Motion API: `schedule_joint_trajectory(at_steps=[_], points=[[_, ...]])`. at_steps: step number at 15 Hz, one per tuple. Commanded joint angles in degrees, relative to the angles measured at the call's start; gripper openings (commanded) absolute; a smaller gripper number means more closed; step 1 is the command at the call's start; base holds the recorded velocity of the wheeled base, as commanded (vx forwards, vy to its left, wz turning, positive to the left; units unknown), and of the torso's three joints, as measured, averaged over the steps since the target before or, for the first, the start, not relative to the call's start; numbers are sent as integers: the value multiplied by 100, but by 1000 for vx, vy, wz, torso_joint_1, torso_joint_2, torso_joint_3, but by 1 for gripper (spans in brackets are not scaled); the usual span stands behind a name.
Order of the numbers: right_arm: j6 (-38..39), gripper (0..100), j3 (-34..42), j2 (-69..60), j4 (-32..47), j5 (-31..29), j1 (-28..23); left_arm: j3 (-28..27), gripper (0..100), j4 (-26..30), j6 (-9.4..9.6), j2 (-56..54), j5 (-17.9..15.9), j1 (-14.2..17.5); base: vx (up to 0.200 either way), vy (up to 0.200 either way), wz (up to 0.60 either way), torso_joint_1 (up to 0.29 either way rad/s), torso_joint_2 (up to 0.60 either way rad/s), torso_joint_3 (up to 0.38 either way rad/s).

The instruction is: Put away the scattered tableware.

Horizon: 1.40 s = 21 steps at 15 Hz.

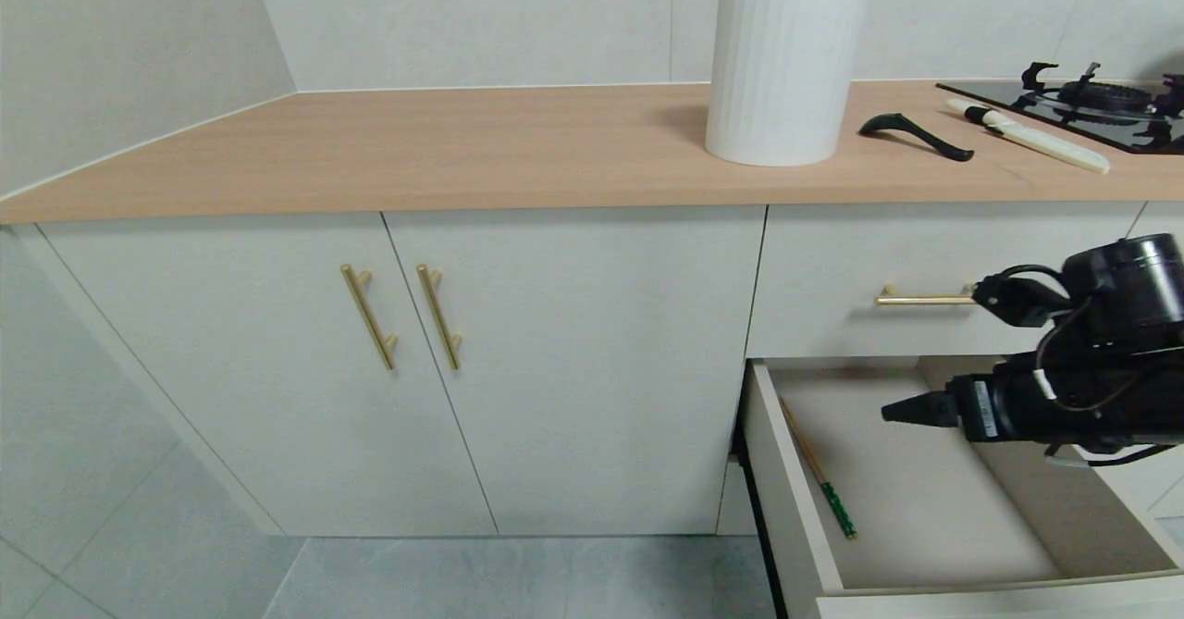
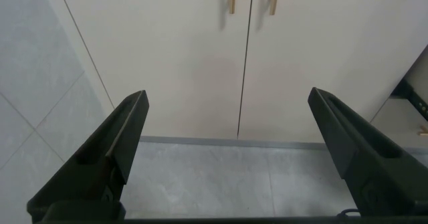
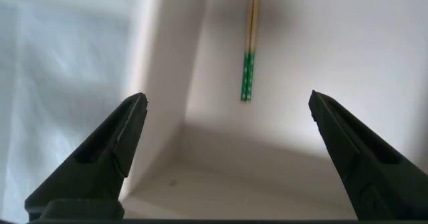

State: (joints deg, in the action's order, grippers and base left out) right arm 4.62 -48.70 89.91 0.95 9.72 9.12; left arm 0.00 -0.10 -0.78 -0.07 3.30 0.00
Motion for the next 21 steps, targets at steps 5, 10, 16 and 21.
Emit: schedule_joint_trajectory(at_steps=[5,10,16,21], points=[[-137,100,-245,-1845,837,13,-51,0,100,1,-1,7,4,0,0,0,0,6,-112,-150],[-137,100,-482,-1871,986,13,-358,0,100,1,-1,7,4,0,0,0,0,74,-455,-346],[-339,100,-2214,-615,1030,30,-1255,0,100,-8,-1,7,4,0,0,0,0,149,-471,-334],[-1165,100,-5105,1662,2269,364,-1492,0,100,1,-1,7,4,0,0,0,0,67,-198,-132]])
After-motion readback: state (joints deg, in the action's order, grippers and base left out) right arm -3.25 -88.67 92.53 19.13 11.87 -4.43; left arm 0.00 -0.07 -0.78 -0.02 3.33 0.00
